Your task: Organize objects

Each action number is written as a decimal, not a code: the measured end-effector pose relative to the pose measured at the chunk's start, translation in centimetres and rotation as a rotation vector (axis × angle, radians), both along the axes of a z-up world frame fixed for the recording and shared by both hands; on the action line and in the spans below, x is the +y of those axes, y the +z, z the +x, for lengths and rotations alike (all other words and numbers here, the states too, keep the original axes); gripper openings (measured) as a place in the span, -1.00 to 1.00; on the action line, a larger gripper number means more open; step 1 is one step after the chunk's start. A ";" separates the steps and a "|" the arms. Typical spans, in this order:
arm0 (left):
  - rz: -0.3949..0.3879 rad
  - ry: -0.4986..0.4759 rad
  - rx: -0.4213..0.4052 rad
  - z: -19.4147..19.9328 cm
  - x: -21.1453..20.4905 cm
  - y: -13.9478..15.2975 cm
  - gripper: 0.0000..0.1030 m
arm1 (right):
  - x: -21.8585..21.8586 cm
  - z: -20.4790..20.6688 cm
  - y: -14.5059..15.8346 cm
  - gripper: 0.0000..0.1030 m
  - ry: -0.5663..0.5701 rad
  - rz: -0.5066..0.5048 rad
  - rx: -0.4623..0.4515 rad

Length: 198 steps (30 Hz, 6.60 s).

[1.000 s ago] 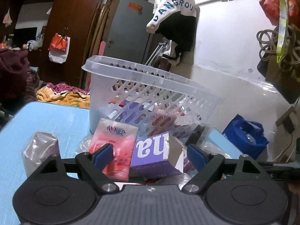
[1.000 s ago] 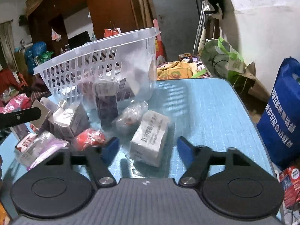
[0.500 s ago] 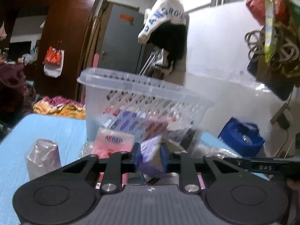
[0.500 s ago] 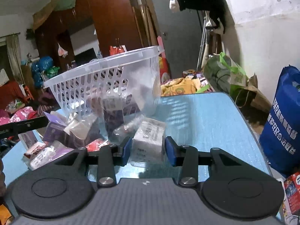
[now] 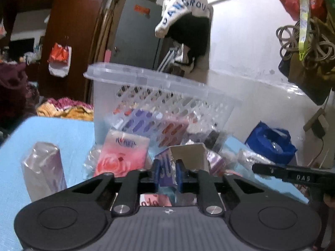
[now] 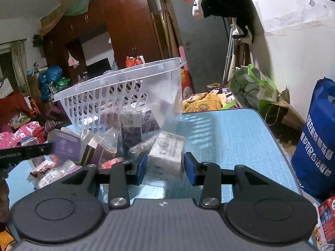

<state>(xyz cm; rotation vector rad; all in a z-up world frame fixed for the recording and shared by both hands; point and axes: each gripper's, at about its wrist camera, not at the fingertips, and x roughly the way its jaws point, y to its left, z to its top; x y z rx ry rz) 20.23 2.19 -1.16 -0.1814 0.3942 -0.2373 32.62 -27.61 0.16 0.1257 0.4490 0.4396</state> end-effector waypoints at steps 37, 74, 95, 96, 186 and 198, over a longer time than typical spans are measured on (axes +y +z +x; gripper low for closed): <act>-0.098 0.112 -0.006 11.4 3.7 9.1 0.18 | 11.5 8.6 12.2 0.83 0.101 -0.184 -0.153; 0.191 0.151 0.033 -4.2 -1.6 -2.9 0.44 | 3.6 -9.9 -1.9 -0.20 0.115 -0.074 -0.153; 0.084 0.092 -0.179 -8.9 0.2 -2.7 0.44 | 3.2 -10.4 -2.0 -0.23 0.130 -0.056 -0.223; 0.086 0.089 -0.184 -9.0 0.1 -2.7 0.44 | 3.2 -10.5 -2.0 -0.23 0.130 -0.055 -0.226; -0.105 -0.070 -0.157 -3.0 4.9 -0.5 -0.26 | 2.5 -3.4 0.2 -0.02 0.069 0.033 -0.200; -0.083 -0.089 -0.152 -2.8 4.1 -0.5 -0.26 | 3.9 -3.6 0.4 -0.02 0.070 -0.016 -0.249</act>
